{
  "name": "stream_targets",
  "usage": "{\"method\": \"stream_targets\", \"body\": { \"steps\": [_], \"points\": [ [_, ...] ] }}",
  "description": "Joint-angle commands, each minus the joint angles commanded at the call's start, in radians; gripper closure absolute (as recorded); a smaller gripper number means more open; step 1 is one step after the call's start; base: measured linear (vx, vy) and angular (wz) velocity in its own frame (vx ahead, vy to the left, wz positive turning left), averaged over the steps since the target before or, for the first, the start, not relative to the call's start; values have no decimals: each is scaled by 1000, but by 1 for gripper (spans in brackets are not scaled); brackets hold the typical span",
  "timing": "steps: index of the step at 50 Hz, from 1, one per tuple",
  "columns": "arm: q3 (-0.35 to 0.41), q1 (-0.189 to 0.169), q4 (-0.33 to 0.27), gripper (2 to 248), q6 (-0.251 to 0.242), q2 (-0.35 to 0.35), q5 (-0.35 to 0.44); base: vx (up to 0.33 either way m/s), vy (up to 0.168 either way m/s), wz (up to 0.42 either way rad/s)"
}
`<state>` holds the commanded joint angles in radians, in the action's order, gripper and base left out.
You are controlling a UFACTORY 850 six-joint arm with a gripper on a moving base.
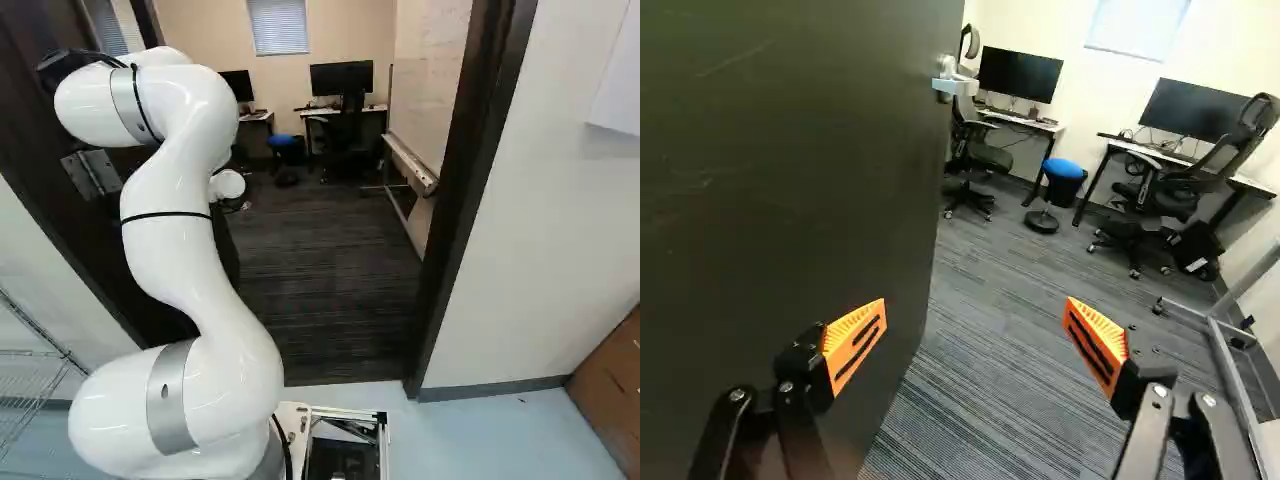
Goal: Open the door and move inside
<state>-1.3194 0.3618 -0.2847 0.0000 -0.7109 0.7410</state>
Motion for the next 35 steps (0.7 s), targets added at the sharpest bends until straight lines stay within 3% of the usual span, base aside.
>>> {"method": "stream_targets", "body": {
  "steps": [35],
  "points": [
    [98,-77,102,3,0,71,0,0,0,0]
  ]
}}
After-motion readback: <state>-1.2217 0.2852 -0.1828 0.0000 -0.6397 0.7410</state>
